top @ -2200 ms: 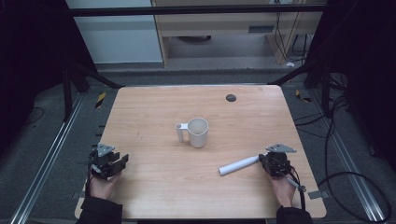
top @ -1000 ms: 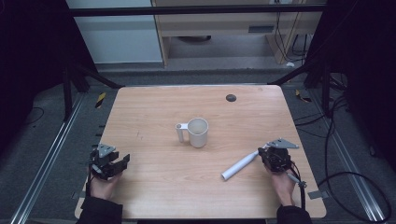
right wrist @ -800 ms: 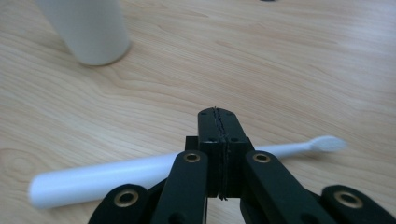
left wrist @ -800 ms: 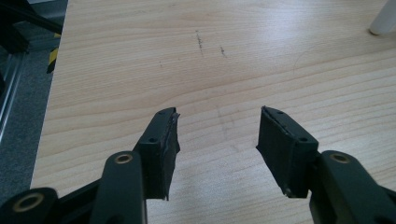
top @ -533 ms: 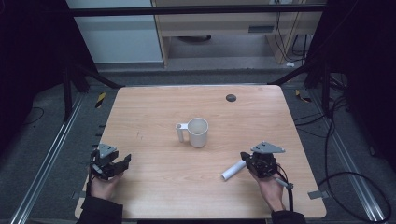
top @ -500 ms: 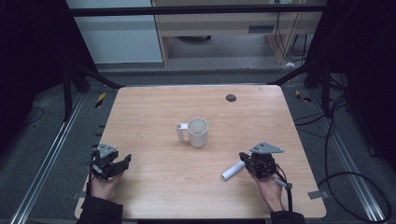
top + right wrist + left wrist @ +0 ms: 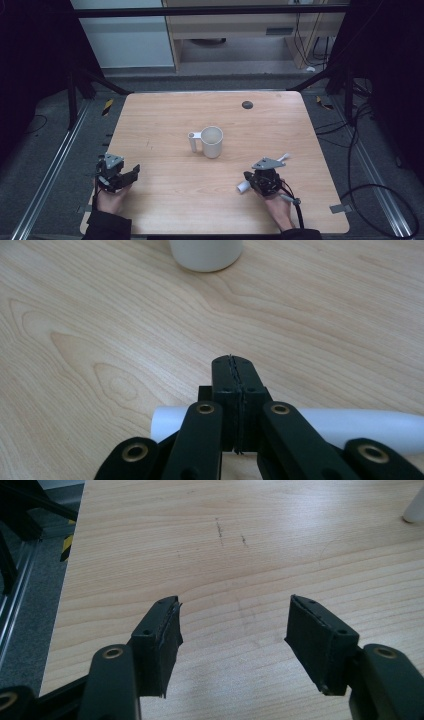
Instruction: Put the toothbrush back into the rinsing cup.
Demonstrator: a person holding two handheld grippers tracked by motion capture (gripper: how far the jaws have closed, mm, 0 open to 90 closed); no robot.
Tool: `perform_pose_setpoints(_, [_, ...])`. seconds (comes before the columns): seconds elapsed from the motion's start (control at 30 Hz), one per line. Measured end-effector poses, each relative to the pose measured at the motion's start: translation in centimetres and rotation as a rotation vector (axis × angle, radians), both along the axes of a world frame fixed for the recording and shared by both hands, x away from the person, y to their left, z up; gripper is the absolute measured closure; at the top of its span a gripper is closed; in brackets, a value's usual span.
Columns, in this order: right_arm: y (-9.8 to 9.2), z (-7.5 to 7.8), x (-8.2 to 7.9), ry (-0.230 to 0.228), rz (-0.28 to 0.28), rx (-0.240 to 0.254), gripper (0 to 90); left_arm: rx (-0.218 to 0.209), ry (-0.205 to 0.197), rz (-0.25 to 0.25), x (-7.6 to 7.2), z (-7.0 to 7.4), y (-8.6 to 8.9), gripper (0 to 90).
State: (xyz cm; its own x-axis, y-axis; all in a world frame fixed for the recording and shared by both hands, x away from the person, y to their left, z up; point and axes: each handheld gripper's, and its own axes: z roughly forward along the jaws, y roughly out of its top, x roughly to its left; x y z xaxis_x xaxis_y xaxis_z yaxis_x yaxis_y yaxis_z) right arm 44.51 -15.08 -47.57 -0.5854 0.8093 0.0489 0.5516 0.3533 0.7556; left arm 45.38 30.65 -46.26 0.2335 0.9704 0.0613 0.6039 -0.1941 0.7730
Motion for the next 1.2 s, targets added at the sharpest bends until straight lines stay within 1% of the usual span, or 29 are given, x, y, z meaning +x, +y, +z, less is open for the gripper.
perform_pose_setpoints(0.17, [0.1, -0.2, 0.1, 0.019, 0.009, -0.008, 89.6, 0.002, 0.003, -0.004, 0.0, 0.0, 0.0, 37.3])
perform_pose_setpoints(0.2, [0.1, -0.3, 0.1, 0.03, 0.007, -0.009, 89.6, 0.002, 0.004, -0.005, 0.0, 0.0, 0.0, 37.3])
perform_pose_setpoints(0.37, [0.2, -0.4, 0.1, 0.037, 0.018, -0.02, 89.6, 0.002, 0.005, -0.009, 0.0, 0.0, -0.1, 37.4])
perform_pose_setpoints(0.5, [0.1, -0.5, 0.0, 0.043, 0.022, -0.017, 89.6, 0.0, 0.006, -0.01, 0.0, 0.0, -0.1, 37.6])
perform_pose_setpoints(0.73, [-0.1, -0.6, -0.2, 0.049, 0.032, -0.026, 89.6, -0.001, 0.009, -0.013, 0.0, 0.0, -0.1, 38.0])
perform_pose_setpoints(0.87, [-0.3, -0.5, -0.4, 0.048, 0.034, -0.029, 89.6, -0.002, 0.009, -0.015, 0.0, 0.0, -0.1, 38.6])
perform_pose_setpoints(1.0, [-0.5, -0.5, -0.6, 0.06, 0.028, -0.022, 89.6, -0.001, 0.011, -0.017, 0.0, 0.0, -0.1, 38.5])
perform_pose_setpoints(1.1, [-0.6, -0.5, -0.7, 0.055, 0.037, -0.033, 89.6, 0.0, 0.012, -0.018, 0.0, 0.0, -0.1, 38.5])
perform_pose_setpoints(1.2, [-0.7, -0.5, -0.9, 0.059, 0.036, -0.031, 89.6, 0.0, 0.012, -0.018, 0.0, 0.0, -0.1, 38.5])
